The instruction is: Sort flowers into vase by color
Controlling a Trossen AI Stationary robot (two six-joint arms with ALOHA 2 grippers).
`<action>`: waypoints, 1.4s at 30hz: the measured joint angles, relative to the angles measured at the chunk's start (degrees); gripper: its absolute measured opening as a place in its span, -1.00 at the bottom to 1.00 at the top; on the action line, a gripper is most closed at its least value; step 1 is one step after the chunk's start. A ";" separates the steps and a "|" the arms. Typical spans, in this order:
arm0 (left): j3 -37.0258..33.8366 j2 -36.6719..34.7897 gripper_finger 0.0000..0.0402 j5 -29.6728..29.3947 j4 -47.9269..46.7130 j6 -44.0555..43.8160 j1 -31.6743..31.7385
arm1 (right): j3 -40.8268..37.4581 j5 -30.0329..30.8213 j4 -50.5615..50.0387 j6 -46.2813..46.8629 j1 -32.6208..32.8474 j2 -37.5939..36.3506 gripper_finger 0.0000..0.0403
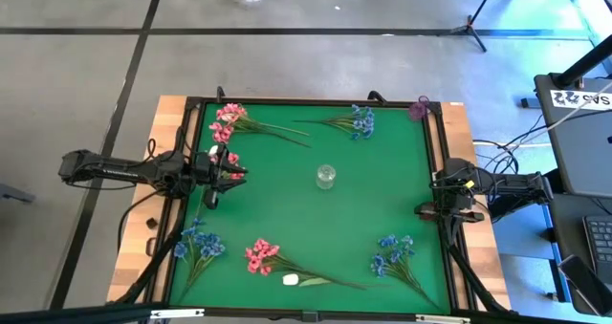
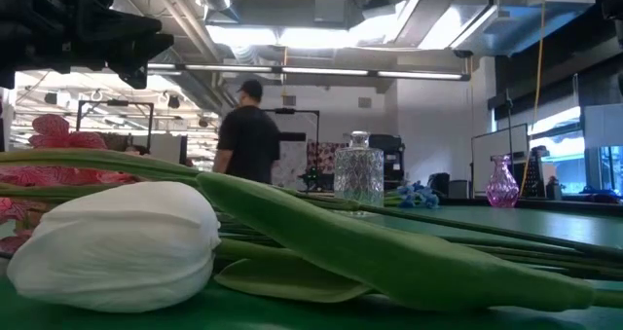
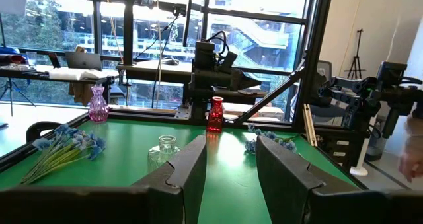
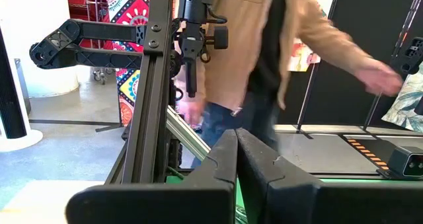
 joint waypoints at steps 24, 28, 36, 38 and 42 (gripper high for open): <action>0.00 0.00 -0.37 2.92 43.27 -34.54 -0.02 | 0.00 0.00 0.00 0.00 0.00 0.02 -0.96; 1.07 -0.01 -0.37 0.56 44.66 -35.57 -0.02 | 0.00 0.02 0.00 0.00 0.00 0.02 -0.96; 17.59 9.15 -0.37 -12.20 16.97 -29.44 0.00 | 0.00 0.01 0.00 0.00 0.00 0.02 -0.96; 20.96 12.58 -0.37 -13.80 9.08 -26.86 0.09 | 0.00 0.01 0.01 0.00 0.00 0.02 -0.96; 26.39 17.99 -0.37 -18.03 -4.91 -33.42 0.44 | 0.00 0.00 0.00 0.00 0.02 0.02 -0.96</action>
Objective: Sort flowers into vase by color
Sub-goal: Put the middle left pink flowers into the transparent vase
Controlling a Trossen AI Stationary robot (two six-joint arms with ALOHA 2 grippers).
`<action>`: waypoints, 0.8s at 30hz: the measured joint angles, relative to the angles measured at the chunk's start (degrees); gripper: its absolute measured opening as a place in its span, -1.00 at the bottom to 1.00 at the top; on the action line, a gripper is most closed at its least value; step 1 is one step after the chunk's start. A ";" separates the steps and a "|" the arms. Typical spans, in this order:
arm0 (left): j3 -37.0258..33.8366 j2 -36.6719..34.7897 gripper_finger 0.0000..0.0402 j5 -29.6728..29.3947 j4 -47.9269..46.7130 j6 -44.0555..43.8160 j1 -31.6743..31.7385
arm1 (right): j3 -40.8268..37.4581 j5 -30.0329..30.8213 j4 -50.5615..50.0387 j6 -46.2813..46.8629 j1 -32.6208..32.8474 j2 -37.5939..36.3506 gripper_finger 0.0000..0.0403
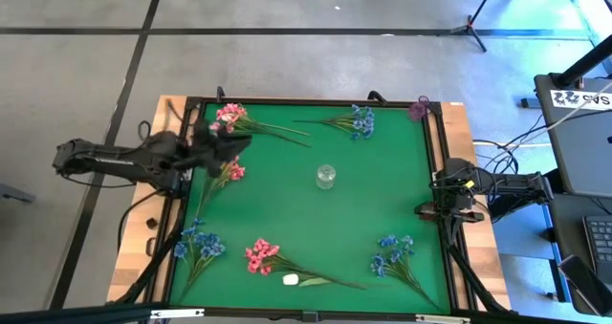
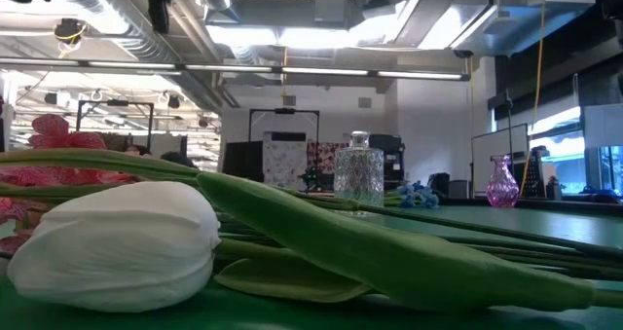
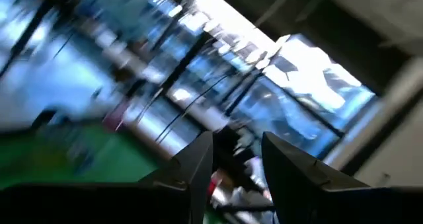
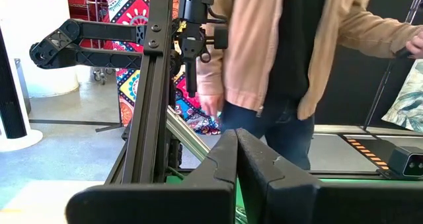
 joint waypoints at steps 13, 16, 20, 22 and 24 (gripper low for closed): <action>20.49 11.32 -0.37 5.52 -57.68 -25.28 0.00 | 0.00 0.02 0.00 0.00 -0.01 0.00 -0.96; 22.90 13.50 -0.36 7.83 -68.64 -29.87 0.00 | 0.00 0.02 0.00 0.00 0.00 0.00 -0.96; 22.94 17.01 -0.35 9.80 -77.07 -32.72 0.39 | 0.00 0.02 0.02 0.00 -0.02 0.00 -0.96; 22.94 18.76 -0.34 11.12 -78.29 -32.53 1.26 | 0.00 0.02 0.00 0.00 -0.02 0.00 -0.96; 22.94 21.00 -0.34 13.16 -78.48 -31.66 2.24 | 0.00 0.02 0.00 0.00 -0.01 0.00 -0.96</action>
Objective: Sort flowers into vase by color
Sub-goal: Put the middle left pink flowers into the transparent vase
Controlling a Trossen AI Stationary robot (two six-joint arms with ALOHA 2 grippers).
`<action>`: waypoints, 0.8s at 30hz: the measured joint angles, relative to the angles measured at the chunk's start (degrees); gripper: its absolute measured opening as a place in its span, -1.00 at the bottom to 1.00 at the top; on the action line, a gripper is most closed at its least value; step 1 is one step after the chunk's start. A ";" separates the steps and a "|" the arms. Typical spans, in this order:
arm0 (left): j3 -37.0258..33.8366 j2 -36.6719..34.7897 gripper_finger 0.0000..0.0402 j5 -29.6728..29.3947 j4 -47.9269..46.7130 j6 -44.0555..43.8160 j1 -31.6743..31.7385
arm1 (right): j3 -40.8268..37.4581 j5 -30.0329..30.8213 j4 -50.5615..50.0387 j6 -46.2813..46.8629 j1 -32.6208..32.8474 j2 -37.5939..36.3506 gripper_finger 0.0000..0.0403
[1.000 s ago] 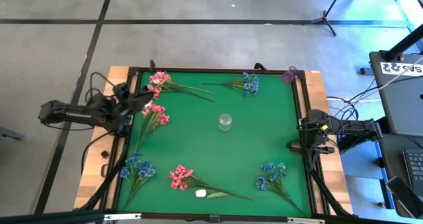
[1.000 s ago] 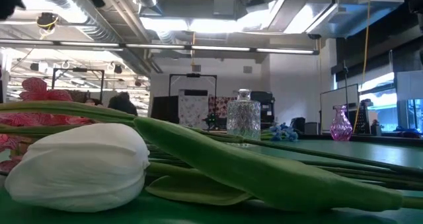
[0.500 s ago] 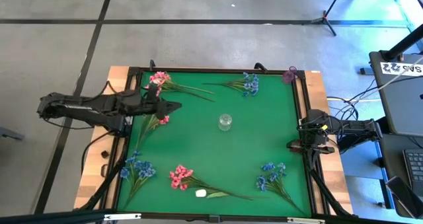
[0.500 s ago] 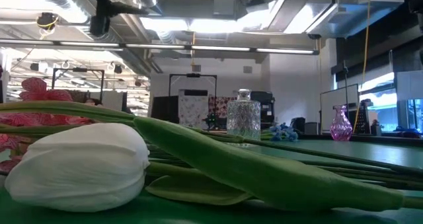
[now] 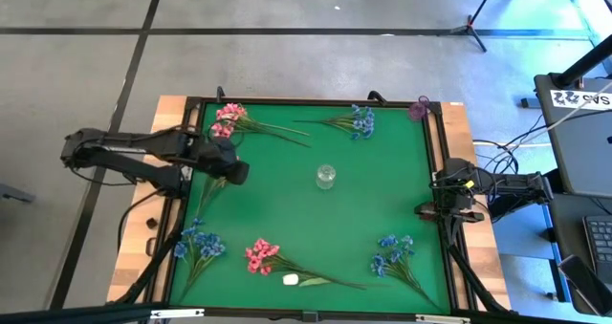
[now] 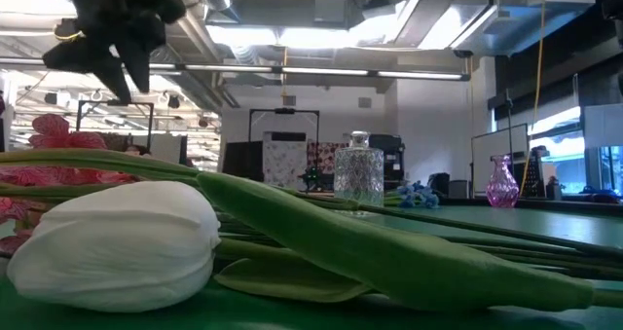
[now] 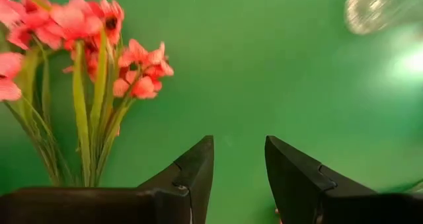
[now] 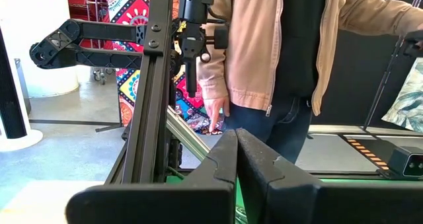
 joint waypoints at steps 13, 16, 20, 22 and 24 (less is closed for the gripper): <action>0.00 10.31 -0.24 7.23 -6.41 7.09 6.39 | 0.00 -0.01 0.00 0.00 0.00 0.00 -0.96; 0.00 10.65 -0.13 6.44 -7.39 8.37 7.80 | 0.00 -0.02 0.02 0.00 0.01 0.00 -0.96; -0.02 10.63 -0.03 2.57 -13.04 8.45 9.65 | 0.00 0.00 0.01 0.00 0.01 0.00 -0.96; -0.66 10.88 -0.01 0.80 -13.92 7.89 10.74 | 0.00 -0.01 0.00 0.00 0.00 0.00 -0.96; -1.96 11.91 -0.01 0.76 -12.32 6.65 12.16 | 0.00 0.00 0.01 0.00 -0.01 0.00 -0.96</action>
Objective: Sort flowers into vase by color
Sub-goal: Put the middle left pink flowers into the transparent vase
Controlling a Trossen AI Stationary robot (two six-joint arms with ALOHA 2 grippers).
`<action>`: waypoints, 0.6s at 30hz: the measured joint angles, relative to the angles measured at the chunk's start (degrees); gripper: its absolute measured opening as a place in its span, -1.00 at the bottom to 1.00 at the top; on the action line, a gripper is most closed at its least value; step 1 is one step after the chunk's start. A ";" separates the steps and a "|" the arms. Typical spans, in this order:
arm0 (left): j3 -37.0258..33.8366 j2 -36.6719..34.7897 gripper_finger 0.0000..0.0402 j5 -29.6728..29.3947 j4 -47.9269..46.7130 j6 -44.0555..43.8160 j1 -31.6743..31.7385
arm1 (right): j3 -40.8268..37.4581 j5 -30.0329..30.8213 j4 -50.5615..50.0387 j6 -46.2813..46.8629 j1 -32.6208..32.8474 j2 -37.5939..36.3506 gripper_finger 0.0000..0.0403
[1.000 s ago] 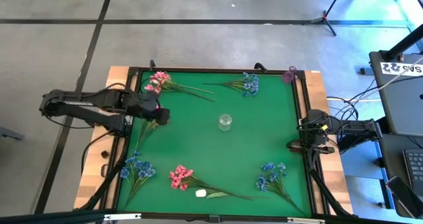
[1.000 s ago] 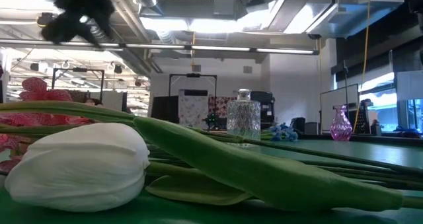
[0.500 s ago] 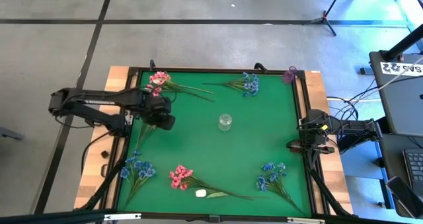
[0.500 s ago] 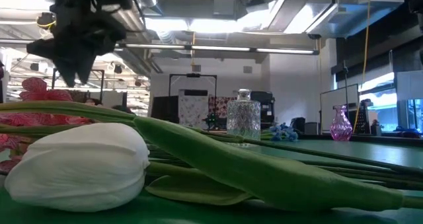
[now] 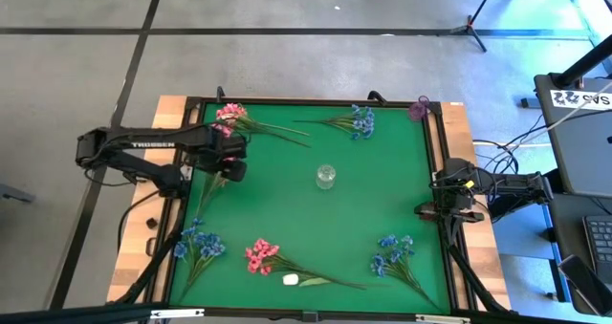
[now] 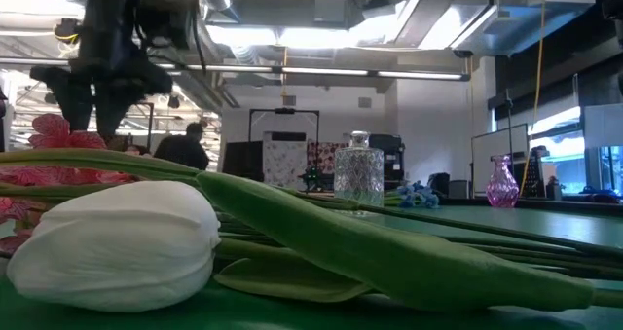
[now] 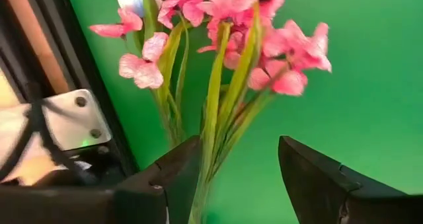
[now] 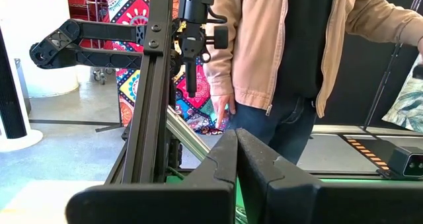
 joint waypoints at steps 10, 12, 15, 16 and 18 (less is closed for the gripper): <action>-4.88 11.05 -0.01 -0.69 5.32 1.52 3.13 | 0.00 0.00 0.01 0.00 0.00 0.00 -0.96; -5.38 12.58 -0.01 -0.56 6.72 1.81 2.65 | 0.00 -0.01 0.01 0.00 0.00 -0.02 -0.96; -5.97 14.91 -0.03 -2.13 7.62 -0.25 1.99 | 0.00 -0.02 0.01 0.00 0.00 -0.02 -0.96; -6.16 15.61 -0.05 -2.19 7.59 -0.79 1.88 | 0.00 0.00 0.01 0.00 0.00 0.00 -0.96; -6.22 16.52 -0.13 -2.26 7.81 -0.40 1.22 | 0.00 0.00 0.01 0.00 0.02 0.00 -0.96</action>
